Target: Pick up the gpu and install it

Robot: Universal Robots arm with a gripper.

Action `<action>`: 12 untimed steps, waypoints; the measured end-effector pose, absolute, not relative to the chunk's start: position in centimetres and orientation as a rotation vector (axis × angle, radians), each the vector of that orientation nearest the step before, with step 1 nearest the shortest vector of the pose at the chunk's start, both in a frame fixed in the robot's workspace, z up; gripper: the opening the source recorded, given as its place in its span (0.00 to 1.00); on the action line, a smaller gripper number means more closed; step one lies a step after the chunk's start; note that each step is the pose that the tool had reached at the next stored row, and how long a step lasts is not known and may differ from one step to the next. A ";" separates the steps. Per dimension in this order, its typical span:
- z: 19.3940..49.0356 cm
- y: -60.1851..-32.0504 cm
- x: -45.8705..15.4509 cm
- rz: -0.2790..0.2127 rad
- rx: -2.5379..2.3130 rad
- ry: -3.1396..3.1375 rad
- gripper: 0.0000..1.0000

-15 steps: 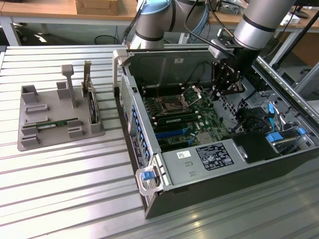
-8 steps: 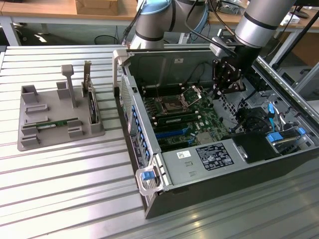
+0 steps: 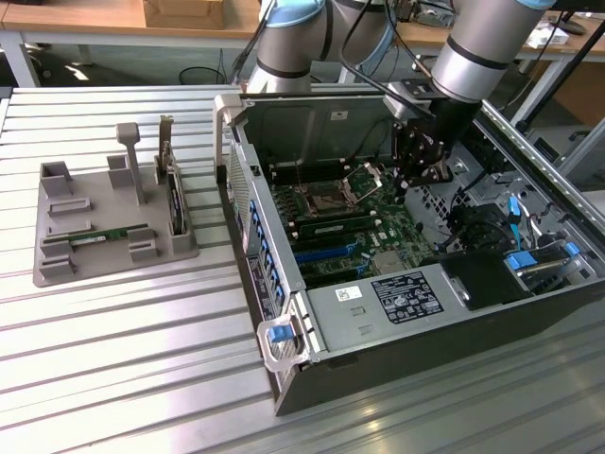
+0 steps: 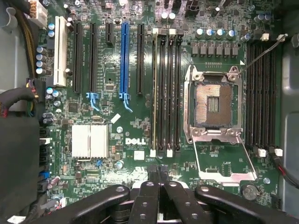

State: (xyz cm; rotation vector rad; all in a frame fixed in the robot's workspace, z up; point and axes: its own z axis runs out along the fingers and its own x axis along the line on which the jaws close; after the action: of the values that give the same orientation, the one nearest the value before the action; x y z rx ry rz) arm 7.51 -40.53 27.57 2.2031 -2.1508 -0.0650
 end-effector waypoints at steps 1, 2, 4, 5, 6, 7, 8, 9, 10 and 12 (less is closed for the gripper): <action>27.1 -40.5 7.0 -0.065 2.203 -2.151 0.11; 26.7 -40.5 6.4 -0.065 2.203 -2.151 0.11; 26.1 -40.5 6.0 -0.065 2.203 -2.151 0.11; 25.9 -40.5 6.0 -0.065 2.203 -2.151 0.11; 25.7 -40.5 6.0 -0.065 2.203 -2.151 0.11; 25.5 -40.5 5.9 -0.065 2.203 -2.151 0.11; 25.3 -40.5 5.9 -0.065 2.203 -2.151 0.11; 24.9 -40.5 5.8 -0.065 2.203 -2.151 0.11; 24.7 -40.5 5.8 -0.065 2.203 -2.151 0.11; 24.2 -40.5 5.7 -0.065 2.203 -2.151 0.11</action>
State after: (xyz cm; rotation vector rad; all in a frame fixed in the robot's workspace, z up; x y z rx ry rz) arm 5.69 -40.53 24.25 2.2029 -2.1509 -0.0650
